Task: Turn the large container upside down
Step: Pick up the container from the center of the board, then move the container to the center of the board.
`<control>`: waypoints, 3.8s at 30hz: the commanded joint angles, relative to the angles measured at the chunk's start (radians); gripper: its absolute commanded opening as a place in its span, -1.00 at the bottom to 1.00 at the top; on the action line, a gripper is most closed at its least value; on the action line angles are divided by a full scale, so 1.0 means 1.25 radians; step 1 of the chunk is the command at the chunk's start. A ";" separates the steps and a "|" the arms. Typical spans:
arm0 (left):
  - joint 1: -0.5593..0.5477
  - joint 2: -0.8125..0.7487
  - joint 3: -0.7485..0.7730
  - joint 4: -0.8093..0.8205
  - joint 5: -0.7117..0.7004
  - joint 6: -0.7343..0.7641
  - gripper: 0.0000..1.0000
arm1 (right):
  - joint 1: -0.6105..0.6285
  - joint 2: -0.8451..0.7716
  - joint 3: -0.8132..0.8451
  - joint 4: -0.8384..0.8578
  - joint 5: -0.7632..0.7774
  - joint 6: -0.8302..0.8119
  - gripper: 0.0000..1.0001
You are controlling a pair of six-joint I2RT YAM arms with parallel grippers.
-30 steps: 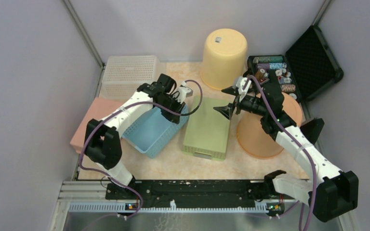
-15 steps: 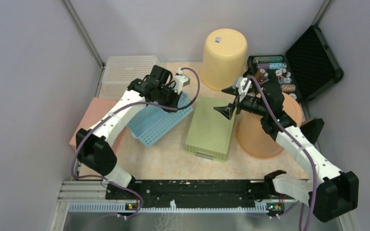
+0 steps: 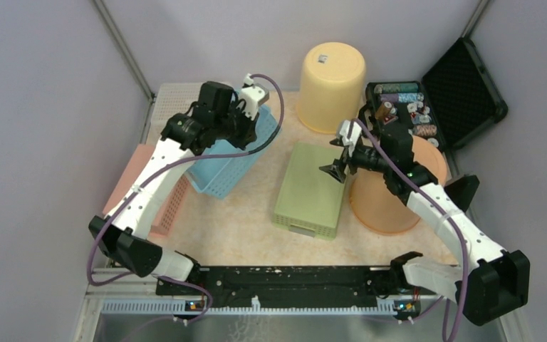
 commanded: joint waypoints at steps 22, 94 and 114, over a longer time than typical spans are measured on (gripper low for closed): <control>0.196 -0.301 -0.173 0.228 -0.050 0.031 -1.00 | 0.286 0.040 -0.023 -0.435 0.456 -0.352 0.59; 0.353 -0.326 -0.210 0.239 0.201 -0.065 -1.00 | 0.177 0.410 0.153 -0.046 0.836 -0.199 0.61; 0.377 -0.329 -0.217 0.244 0.236 -0.081 -1.00 | 0.178 0.592 0.378 -0.002 0.738 -0.140 0.56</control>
